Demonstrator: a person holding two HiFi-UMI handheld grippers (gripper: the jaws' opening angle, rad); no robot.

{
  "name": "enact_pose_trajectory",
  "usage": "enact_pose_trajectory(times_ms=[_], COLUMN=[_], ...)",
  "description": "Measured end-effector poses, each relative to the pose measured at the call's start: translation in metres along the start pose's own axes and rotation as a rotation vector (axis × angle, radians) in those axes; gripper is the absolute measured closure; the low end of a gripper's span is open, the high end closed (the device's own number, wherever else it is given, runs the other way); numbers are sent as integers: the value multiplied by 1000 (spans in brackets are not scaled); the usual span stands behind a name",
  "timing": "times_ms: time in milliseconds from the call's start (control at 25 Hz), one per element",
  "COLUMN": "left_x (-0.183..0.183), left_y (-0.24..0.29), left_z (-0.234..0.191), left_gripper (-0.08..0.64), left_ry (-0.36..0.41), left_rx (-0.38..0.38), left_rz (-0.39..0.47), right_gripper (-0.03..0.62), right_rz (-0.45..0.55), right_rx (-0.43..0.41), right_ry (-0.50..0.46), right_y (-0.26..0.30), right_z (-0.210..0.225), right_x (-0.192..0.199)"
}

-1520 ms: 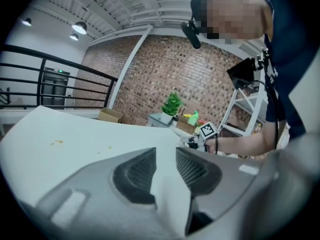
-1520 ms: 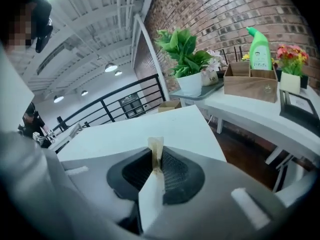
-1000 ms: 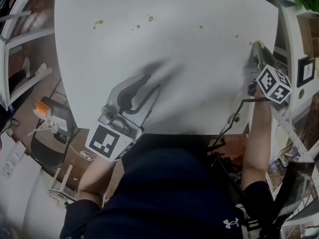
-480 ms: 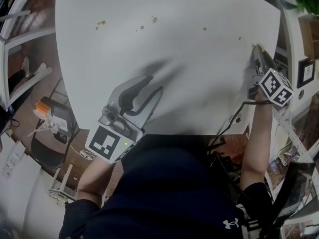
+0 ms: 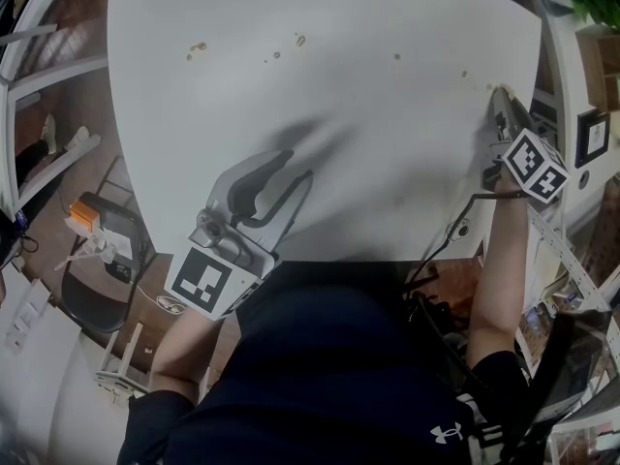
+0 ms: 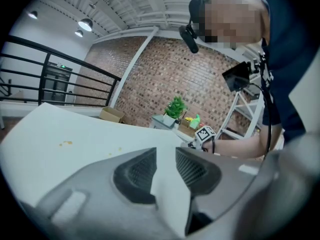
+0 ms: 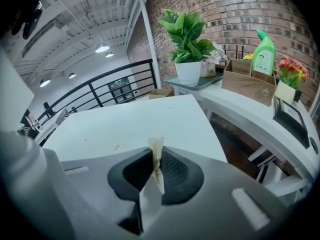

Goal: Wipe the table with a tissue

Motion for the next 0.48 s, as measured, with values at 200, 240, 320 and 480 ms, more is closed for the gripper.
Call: enact_pose_trajectory(times_ms=[200, 240, 320, 480], left_x=[3, 3, 1, 0], left_y=[-3, -3, -2, -1], left_z=[-2, -2, -2, 3], left_gripper=[442, 442, 442, 442], left_ry=[-5, -4, 0, 5], left_rx=[-17, -19, -19, -13], left_rz=[-12, -12, -9, -4], right_gripper=[558, 558, 558, 558], right_rz=[9, 10, 10, 8], right_rx=[-21, -29, -48, -74], right_ry=[14, 19, 34, 44], right_y=[9, 11, 13, 13], right_z=[-4, -5, -8, -11], right_x=[-9, -10, -12, -13])
Point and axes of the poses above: the fingertips, and each gripper's own axes: y forward along the fingers, z to its right, x out of its underside, the point moved 7 cm from there along -y, backward along the fingers, and after that the axes turned 11 degrees about -z, right-handed, at the moved point
